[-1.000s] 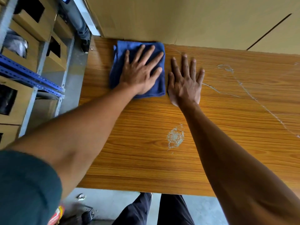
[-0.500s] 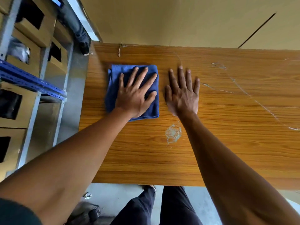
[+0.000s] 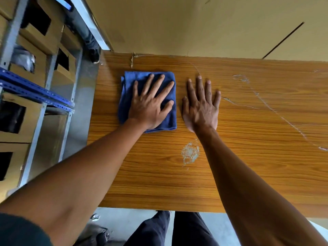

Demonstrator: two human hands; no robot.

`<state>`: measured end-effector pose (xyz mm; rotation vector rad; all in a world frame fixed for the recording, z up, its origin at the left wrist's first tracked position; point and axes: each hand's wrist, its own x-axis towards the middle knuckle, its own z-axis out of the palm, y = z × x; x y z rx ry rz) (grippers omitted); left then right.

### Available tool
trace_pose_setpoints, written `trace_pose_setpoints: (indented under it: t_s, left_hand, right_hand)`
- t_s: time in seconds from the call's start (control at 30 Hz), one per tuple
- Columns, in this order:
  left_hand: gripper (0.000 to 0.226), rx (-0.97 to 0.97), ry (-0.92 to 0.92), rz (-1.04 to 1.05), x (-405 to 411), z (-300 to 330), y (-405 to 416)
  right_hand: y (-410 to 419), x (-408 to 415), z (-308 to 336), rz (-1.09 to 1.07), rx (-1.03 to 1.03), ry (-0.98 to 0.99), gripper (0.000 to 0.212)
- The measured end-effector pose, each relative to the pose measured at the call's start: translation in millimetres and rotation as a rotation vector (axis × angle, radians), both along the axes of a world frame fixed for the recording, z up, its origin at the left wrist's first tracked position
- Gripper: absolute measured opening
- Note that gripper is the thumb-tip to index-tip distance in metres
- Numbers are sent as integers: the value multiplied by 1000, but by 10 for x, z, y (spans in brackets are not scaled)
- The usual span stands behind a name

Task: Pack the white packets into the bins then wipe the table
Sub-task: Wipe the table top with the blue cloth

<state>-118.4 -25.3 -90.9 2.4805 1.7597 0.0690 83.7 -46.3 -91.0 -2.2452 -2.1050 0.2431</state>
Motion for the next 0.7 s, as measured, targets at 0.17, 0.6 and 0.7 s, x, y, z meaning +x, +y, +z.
trace_pose_setpoints:
  t_s: [0.17,0.6,0.7]
  left_hand:
    - [68,-38,-30,114,39,42,642]
    - [65,48,-3,153,-97,-39,-176]
    - [67,10,-21,255,-143,0,285]
  right_hand:
    - [3,-19,-16,0,-6,-3,62]
    - [1,20,-8,8,-9,0,63]
    - [-2,3,-24,5,-13,0,63]
